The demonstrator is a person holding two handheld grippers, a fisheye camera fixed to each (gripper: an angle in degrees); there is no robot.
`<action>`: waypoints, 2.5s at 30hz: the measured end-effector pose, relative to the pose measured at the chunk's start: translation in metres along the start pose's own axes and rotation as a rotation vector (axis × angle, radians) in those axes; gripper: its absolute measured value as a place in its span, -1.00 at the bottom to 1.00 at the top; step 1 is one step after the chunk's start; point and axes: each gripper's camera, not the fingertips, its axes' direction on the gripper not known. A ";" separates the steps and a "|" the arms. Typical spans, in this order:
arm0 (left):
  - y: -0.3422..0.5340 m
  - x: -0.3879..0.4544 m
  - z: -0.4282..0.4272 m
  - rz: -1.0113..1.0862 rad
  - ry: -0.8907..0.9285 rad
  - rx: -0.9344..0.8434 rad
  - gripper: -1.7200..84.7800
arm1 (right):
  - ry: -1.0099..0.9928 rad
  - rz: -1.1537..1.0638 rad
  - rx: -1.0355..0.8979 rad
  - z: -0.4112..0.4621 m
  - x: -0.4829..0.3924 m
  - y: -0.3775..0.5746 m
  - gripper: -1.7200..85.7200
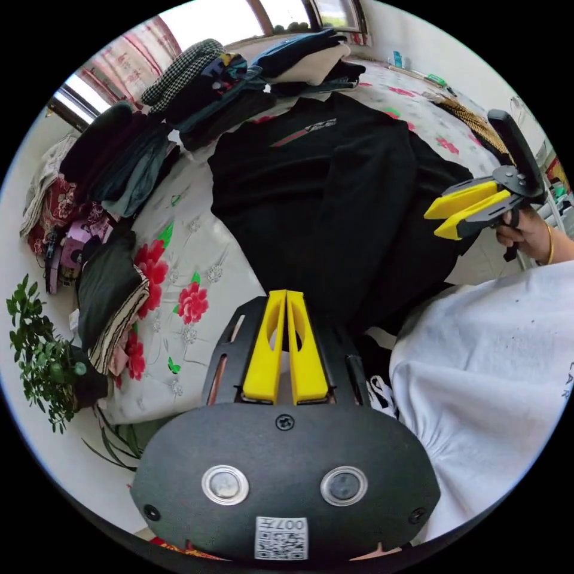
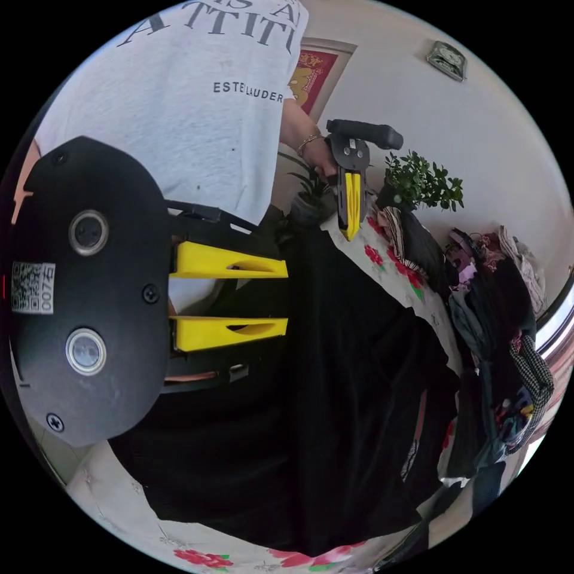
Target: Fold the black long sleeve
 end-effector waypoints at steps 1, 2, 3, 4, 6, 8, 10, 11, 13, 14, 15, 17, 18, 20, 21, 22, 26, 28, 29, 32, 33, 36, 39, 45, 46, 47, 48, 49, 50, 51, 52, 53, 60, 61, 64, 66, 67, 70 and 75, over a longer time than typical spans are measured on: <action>0.002 -0.005 -0.011 -0.024 0.058 0.035 -0.97 | -0.009 -0.001 -0.009 0.002 0.003 0.000 -0.78; 0.003 -0.008 -0.014 -0.035 0.090 0.050 -0.96 | -0.016 0.003 -0.016 0.004 0.006 -0.001 -0.77; 0.006 -0.014 -0.016 -0.051 0.133 0.084 -0.95 | -0.021 0.020 -0.023 0.006 0.012 -0.002 -0.76; 0.007 -0.017 -0.012 -0.064 0.133 0.089 -0.88 | -0.016 0.049 -0.017 0.007 0.019 -0.002 -0.75; 0.003 -0.019 0.011 -0.041 0.129 0.003 -0.80 | -0.017 0.104 0.021 0.001 0.031 -0.001 -0.74; -0.005 -0.020 0.040 -0.026 0.146 -0.149 -0.78 | -0.036 0.152 0.053 -0.006 0.044 0.002 -0.74; -0.012 -0.023 0.034 0.021 0.151 -0.145 -0.84 | -0.033 0.186 0.051 -0.013 0.057 0.007 -0.73; -0.015 -0.024 0.031 0.032 0.142 -0.157 -0.87 | -0.026 0.189 0.050 -0.015 0.060 0.009 -0.73; -0.026 -0.024 0.007 0.114 0.100 -0.183 -0.96 | -0.019 0.196 0.048 -0.020 0.068 0.015 -0.72; -0.029 -0.026 0.000 0.131 0.113 -0.190 -0.97 | -0.025 0.199 0.050 -0.022 0.071 0.017 -0.71; -0.036 -0.034 -0.018 0.135 0.178 -0.185 -0.97 | -0.042 0.207 0.056 -0.023 0.075 0.019 -0.70; -0.045 -0.061 -0.047 0.081 0.378 -0.120 -0.98 | -0.081 0.209 0.077 -0.025 0.080 0.022 -0.69; -0.049 -0.086 -0.063 0.021 0.554 -0.056 -0.98 | -0.117 0.204 0.088 -0.025 0.083 0.022 -0.68; -0.050 -0.127 -0.080 -0.082 0.831 0.065 -0.98 | -0.174 0.186 0.094 -0.022 0.085 0.020 -0.66; -0.048 -0.155 -0.085 -0.155 1.018 0.157 -0.98 | -0.211 0.174 0.092 -0.019 0.086 0.019 -0.65; -0.046 -0.178 -0.084 -0.226 1.194 0.237 -0.98 | -0.260 0.155 0.104 -0.017 0.087 0.016 -0.64; -0.039 -0.211 -0.072 -0.389 1.486 0.369 -0.98 | -0.465 0.172 0.162 -0.010 0.100 0.007 -0.64; -0.039 -0.217 -0.067 -0.427 1.442 0.331 -0.98 | -0.625 0.203 0.210 -0.006 0.112 0.003 -0.69; -0.038 -0.218 -0.065 -0.442 1.409 0.314 -0.98 | -0.662 0.206 0.217 -0.005 0.114 0.003 -0.71; -0.032 -0.225 -0.052 -0.466 1.121 0.170 -0.97 | -0.665 0.160 0.204 -0.004 0.106 0.001 -0.77; -0.029 -0.224 -0.044 -0.457 0.966 0.082 -0.96 | -0.590 0.135 0.108 0.003 0.097 -0.001 -0.76; -0.008 -0.212 -0.024 -0.436 0.727 -0.050 -0.87 | -0.394 0.060 -0.167 0.022 0.076 0.013 -0.74; 0.036 -0.201 -0.020 -0.483 0.683 0.000 -0.78 | -0.187 0.089 -0.185 -0.003 0.074 0.060 -0.73; 0.083 -0.160 0.017 -0.480 0.581 -0.095 -0.68 | 0.125 0.568 0.068 -0.099 0.134 0.189 -0.71; 0.078 -0.154 0.025 -0.455 0.565 -0.101 -0.66 | 0.162 0.627 0.065 -0.104 0.145 0.203 -0.71; 0.074 -0.151 0.028 -0.438 0.551 -0.096 -0.65 | 0.188 0.641 0.050 -0.104 0.149 0.207 -0.71; 0.063 -0.146 0.033 -0.404 0.522 -0.079 -0.65 | 0.224 0.663 -0.001 -0.097 0.158 0.208 -0.71; 0.049 -0.143 0.038 -0.382 0.505 -0.070 -0.64 | 0.206 0.659 -0.050 -0.086 0.167 0.203 -0.71; 0.041 -0.143 0.042 -0.377 0.500 -0.080 -0.64 | 0.192 0.655 -0.066 -0.081 0.171 0.199 -0.72; 0.028 -0.143 0.054 -0.379 0.506 -0.158 -0.64 | 0.173 0.648 -0.088 -0.071 0.179 0.189 -0.73; 0.021 -0.142 0.063 -0.372 0.524 -0.194 -0.65 | 0.161 0.621 -0.109 -0.061 0.183 0.176 -0.75; 0.020 -0.142 0.065 -0.374 0.531 -0.199 -0.66 | 0.158 0.607 -0.123 -0.056 0.185 0.169 -0.77; 0.008 -0.158 0.020 -0.279 0.697 -0.197 -0.97 | 0.001 0.503 -0.178 -0.068 0.172 0.157 -0.92; 0.008 -0.173 0.001 -0.289 0.800 -0.152 -0.97 | -0.064 0.492 -0.132 -0.088 0.169 0.160 -0.92; 0.008 -0.226 -0.059 -0.329 1.108 0.098 -0.98 | -0.207 0.460 0.031 -0.148 0.160 0.161 -0.94; 0.004 -0.262 -0.086 -0.350 1.225 0.272 -0.98 | -0.313 0.442 0.175 -0.186 0.163 0.152 -0.94; -0.003 -0.285 -0.098 -0.394 1.250 0.375 -0.98 | -0.357 0.420 0.256 -0.208 0.166 0.140 -0.94; -0.034 -0.332 -0.095 -0.559 1.306 0.561 -0.97 | -0.330 0.382 0.389 -0.246 0.178 0.091 -0.92; -0.073 -0.350 -0.063 -0.937 1.073 0.641 -0.87 | -0.241 0.492 0.539 -0.266 0.223 0.036 -0.84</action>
